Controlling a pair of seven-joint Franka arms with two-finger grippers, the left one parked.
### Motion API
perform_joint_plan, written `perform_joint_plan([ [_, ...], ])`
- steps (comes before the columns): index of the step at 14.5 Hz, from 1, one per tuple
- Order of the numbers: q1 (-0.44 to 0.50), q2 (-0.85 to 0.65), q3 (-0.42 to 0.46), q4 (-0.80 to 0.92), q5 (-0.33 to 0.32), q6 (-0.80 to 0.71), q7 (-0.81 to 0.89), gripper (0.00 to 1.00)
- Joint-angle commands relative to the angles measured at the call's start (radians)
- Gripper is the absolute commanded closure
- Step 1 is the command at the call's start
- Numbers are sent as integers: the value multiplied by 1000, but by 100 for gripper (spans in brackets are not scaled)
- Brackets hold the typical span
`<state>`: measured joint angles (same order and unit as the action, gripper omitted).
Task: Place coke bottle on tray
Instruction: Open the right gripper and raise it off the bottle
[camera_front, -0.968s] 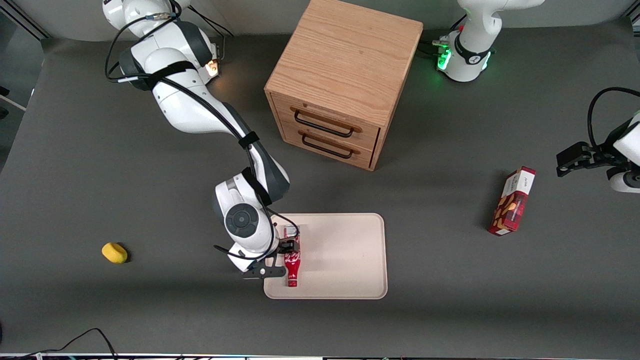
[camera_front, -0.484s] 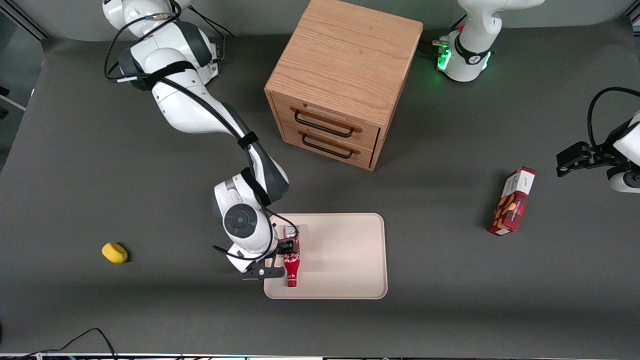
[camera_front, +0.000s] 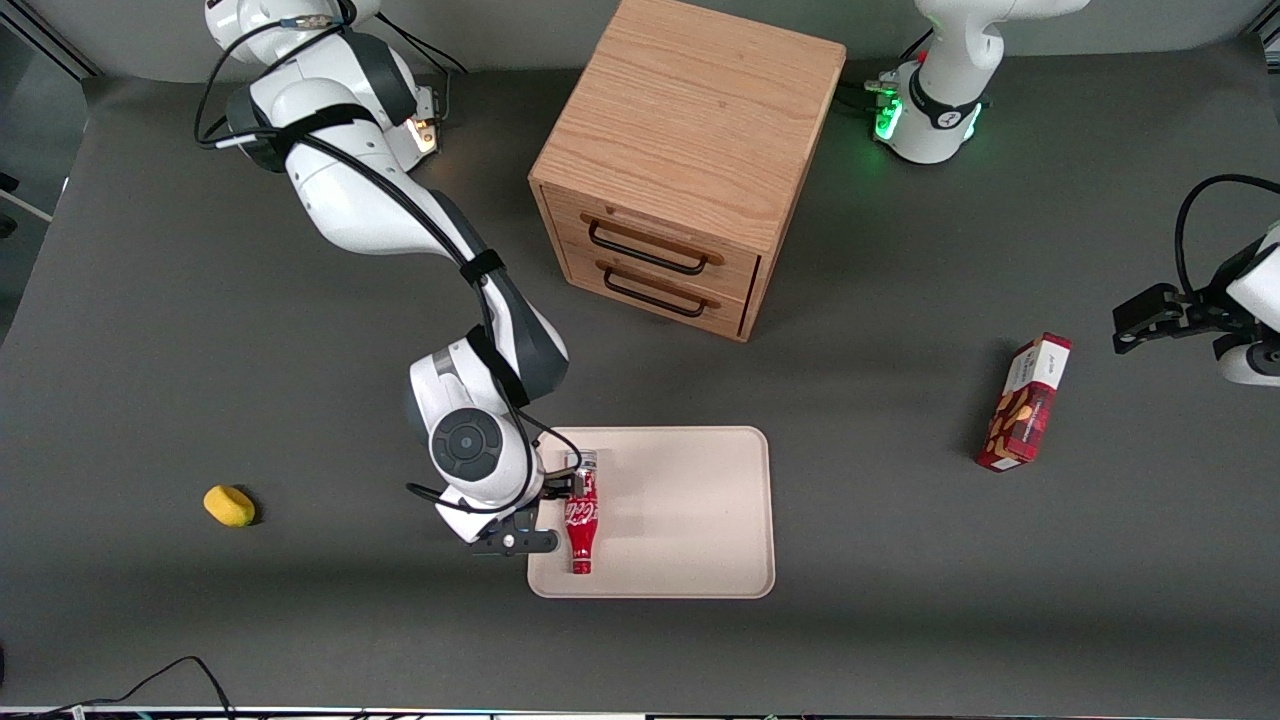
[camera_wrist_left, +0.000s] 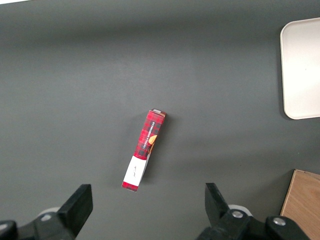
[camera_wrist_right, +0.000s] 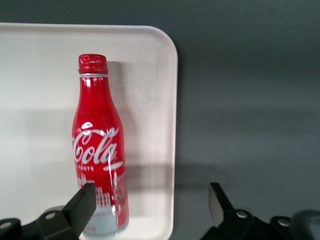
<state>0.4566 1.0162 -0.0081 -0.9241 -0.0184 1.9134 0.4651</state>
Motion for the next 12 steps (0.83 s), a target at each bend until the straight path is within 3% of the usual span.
perform_joint_plan([
  [1,-13,-54,13,-18,14,-75,-19,0],
  [7,-94,-269,52,-189,15,-240,-61,0],
  [12,-171,-670,45,-549,17,-310,-219,0],
])
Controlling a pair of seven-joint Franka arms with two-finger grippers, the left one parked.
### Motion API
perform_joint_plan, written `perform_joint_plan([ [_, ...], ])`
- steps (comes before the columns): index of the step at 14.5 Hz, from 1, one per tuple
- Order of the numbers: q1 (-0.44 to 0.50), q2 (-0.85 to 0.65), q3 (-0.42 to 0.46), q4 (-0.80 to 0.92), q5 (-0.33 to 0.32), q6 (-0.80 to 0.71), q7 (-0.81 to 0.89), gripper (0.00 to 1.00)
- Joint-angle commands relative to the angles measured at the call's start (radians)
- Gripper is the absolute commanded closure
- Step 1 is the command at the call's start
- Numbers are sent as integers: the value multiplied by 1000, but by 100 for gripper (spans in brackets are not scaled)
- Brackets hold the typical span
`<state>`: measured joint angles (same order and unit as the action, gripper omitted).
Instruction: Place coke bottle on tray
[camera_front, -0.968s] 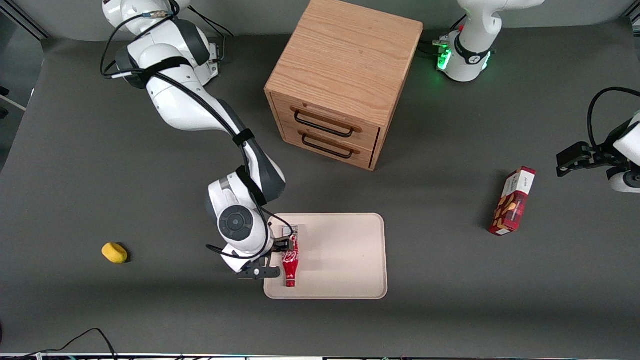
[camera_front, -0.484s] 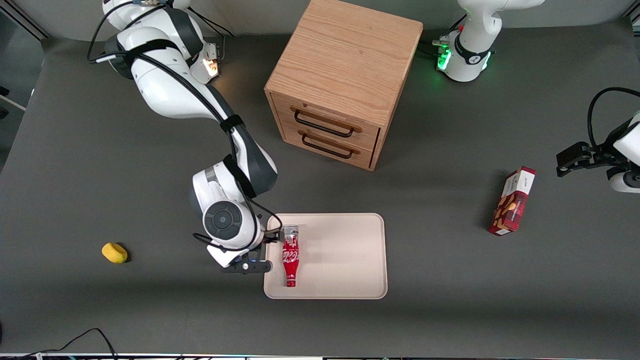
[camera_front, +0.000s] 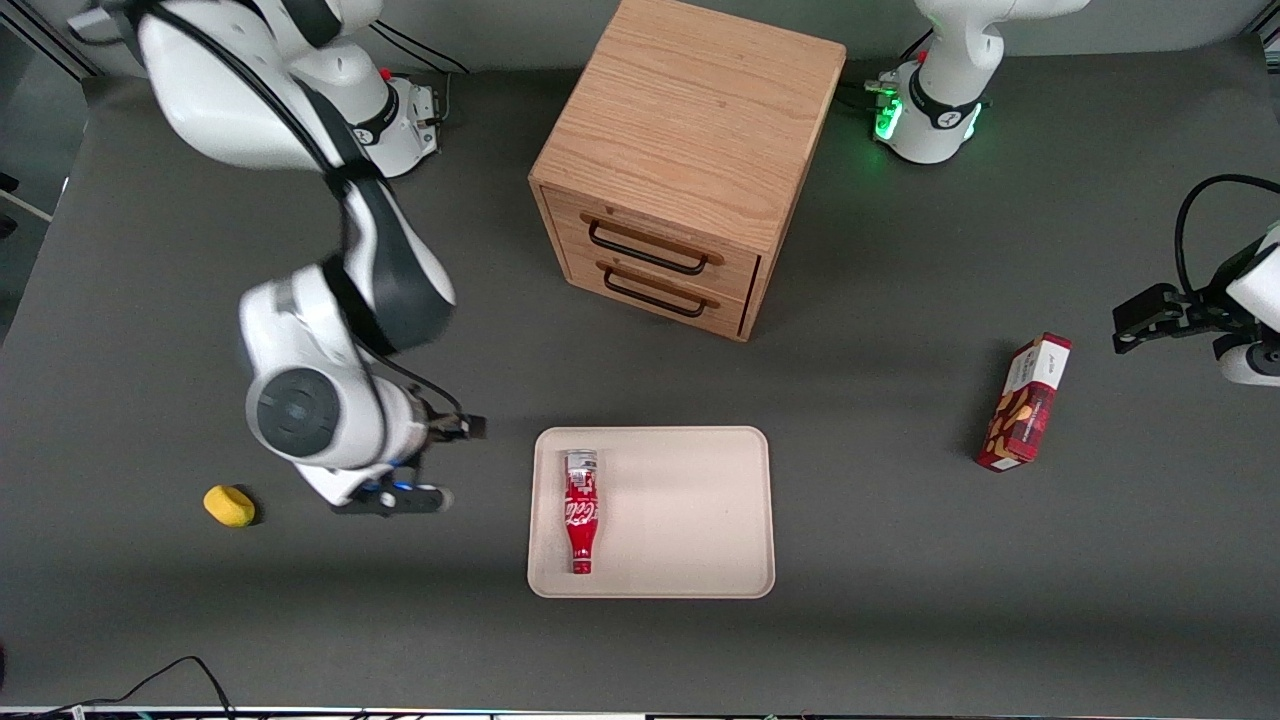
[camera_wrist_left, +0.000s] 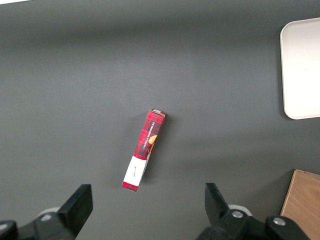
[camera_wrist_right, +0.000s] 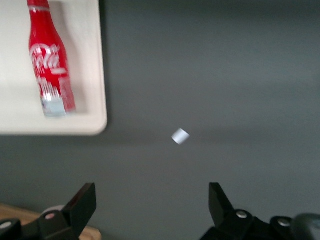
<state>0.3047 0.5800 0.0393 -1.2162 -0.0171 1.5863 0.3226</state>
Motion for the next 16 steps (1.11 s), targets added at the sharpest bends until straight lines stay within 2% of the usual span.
perform_joint_plan([
  [1,-19,-309,-33,-314,16,5,-89,0],
  [5,-18,-586,-117,-517,14,9,-125,0],
  [7,-32,-672,-128,-551,12,3,-143,0],
  [12,-91,-730,-130,-551,2,-51,-254,0],
  [16,-79,-718,-150,-542,-17,-48,-252,0],
])
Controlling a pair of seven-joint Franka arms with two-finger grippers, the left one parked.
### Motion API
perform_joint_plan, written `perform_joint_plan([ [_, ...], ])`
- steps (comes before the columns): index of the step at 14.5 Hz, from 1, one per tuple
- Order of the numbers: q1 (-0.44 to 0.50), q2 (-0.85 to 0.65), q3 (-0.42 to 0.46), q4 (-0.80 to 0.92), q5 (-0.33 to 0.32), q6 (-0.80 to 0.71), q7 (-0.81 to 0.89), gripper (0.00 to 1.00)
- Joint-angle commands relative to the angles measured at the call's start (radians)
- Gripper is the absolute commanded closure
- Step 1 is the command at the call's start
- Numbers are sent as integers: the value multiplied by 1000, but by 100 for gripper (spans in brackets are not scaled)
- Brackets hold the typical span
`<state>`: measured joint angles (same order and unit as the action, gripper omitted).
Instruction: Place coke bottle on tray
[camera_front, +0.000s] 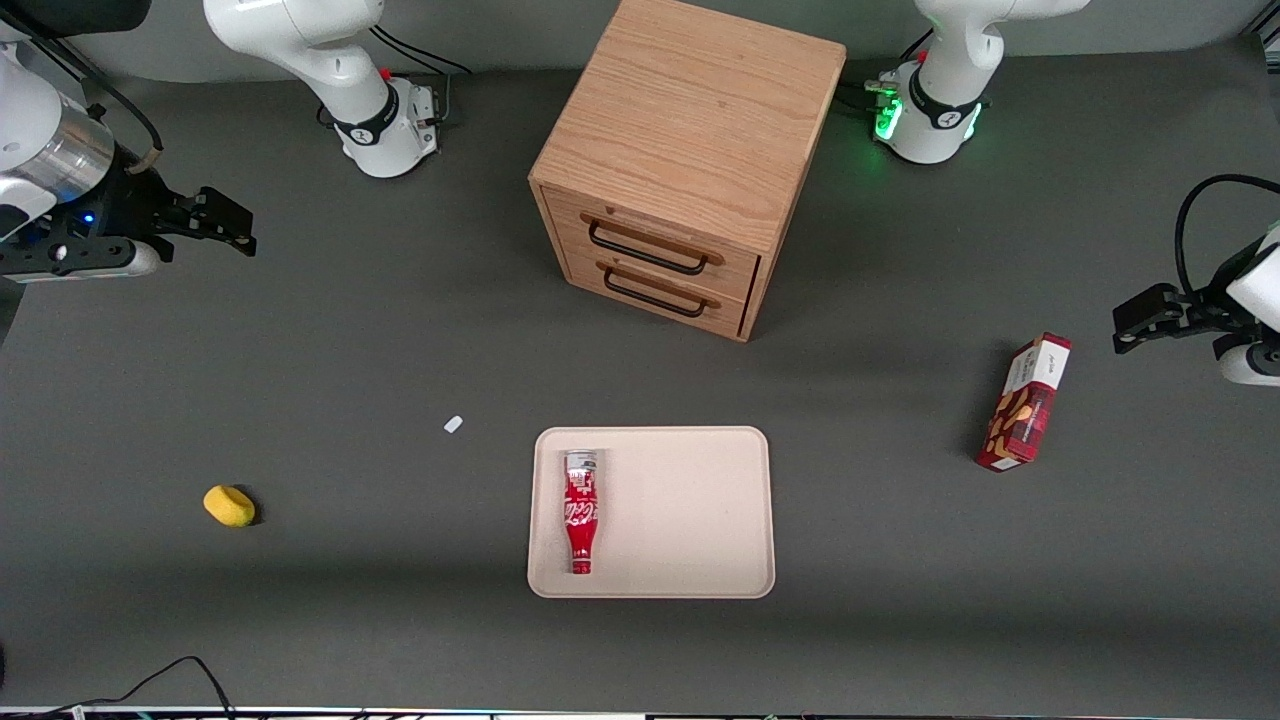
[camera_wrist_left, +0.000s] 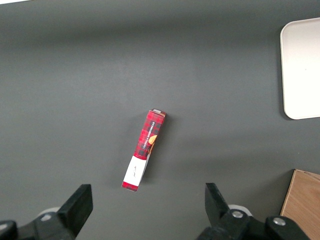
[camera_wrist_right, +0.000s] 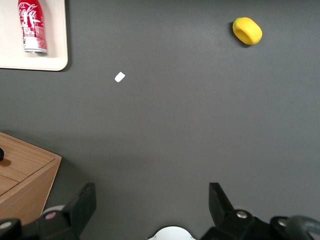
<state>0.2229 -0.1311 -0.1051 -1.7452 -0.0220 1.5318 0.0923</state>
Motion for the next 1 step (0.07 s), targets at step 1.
perform_joint_plan([
  [1,1,-7,-8,-13,-12,7,-23,0],
])
